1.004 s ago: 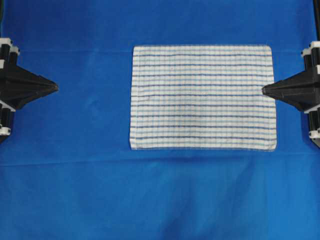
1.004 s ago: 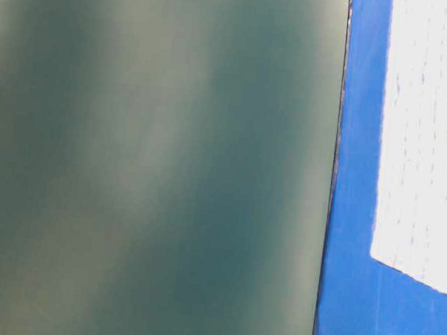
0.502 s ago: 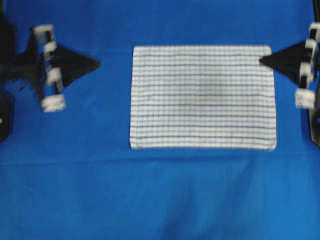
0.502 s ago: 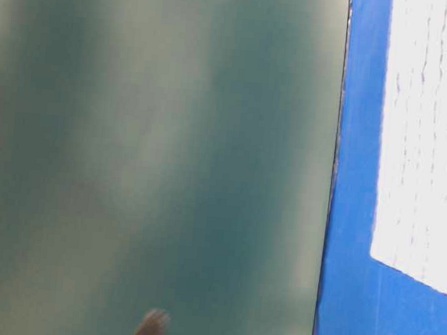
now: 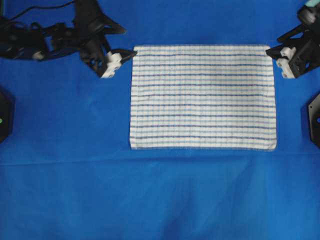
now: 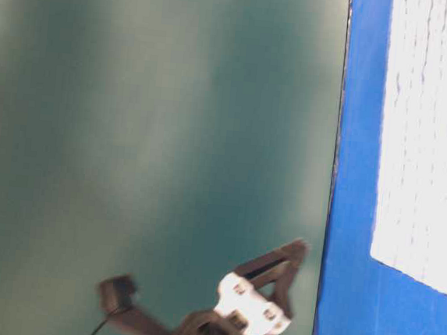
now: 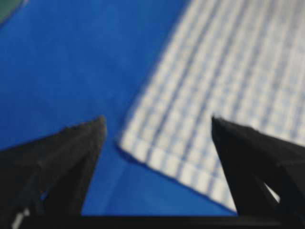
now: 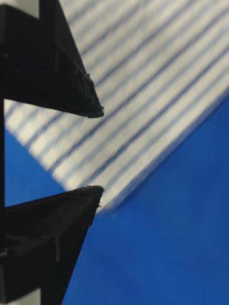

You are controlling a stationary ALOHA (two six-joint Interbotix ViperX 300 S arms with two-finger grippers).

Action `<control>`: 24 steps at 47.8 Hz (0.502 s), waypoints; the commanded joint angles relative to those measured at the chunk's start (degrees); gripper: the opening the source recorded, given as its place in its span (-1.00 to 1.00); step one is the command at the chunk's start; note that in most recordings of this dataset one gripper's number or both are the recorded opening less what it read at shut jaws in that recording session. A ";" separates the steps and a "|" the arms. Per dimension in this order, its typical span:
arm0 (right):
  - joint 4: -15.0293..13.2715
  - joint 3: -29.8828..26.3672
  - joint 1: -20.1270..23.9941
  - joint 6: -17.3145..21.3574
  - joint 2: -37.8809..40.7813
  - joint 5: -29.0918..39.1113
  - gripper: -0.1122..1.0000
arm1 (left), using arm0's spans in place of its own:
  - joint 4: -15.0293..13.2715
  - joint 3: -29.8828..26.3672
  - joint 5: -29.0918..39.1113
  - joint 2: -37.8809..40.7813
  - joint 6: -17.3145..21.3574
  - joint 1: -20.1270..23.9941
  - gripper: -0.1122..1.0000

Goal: Fold the blue towel.
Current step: 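Move both grippers to the towel's far corners and grasp them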

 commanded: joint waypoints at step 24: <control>-3.52 -1.49 -7.47 0.00 18.63 -11.78 0.25 | 0.00 -8.61 -1.05 15.91 0.88 4.48 0.79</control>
